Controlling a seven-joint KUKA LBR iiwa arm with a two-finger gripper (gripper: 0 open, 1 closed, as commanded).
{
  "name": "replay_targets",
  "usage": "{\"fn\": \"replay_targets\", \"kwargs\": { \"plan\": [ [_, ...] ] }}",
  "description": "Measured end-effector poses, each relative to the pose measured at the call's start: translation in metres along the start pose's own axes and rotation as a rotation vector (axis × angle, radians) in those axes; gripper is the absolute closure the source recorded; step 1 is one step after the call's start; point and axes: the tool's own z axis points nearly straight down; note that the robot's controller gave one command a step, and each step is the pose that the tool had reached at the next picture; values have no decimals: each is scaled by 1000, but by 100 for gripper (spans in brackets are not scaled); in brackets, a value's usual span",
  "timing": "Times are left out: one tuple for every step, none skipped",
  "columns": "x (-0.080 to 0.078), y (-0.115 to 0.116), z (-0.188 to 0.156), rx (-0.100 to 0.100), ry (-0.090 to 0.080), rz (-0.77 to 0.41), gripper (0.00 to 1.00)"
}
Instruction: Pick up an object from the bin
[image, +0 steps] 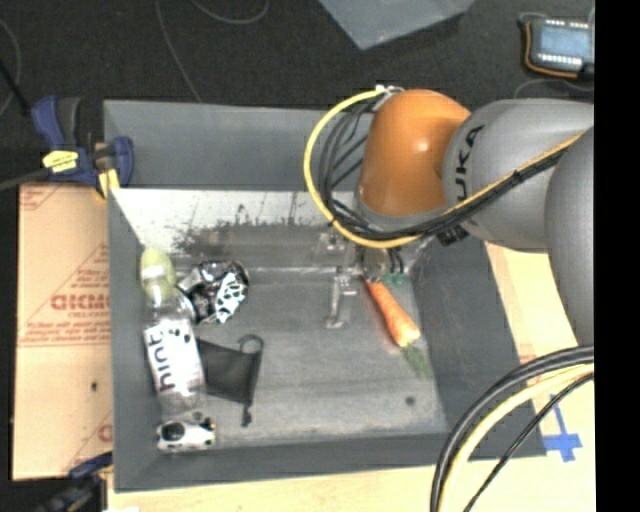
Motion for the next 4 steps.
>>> {"fn": "replay_targets", "kwargs": {
  "plan": [
    [-1,0,-5,0,-8,0,0],
    [-3,34,11,3,-10,-27,0],
    [-2,50,19,1,-10,-45,0],
    [4,64,34,-1,-2,-114,0]
  ]
}}
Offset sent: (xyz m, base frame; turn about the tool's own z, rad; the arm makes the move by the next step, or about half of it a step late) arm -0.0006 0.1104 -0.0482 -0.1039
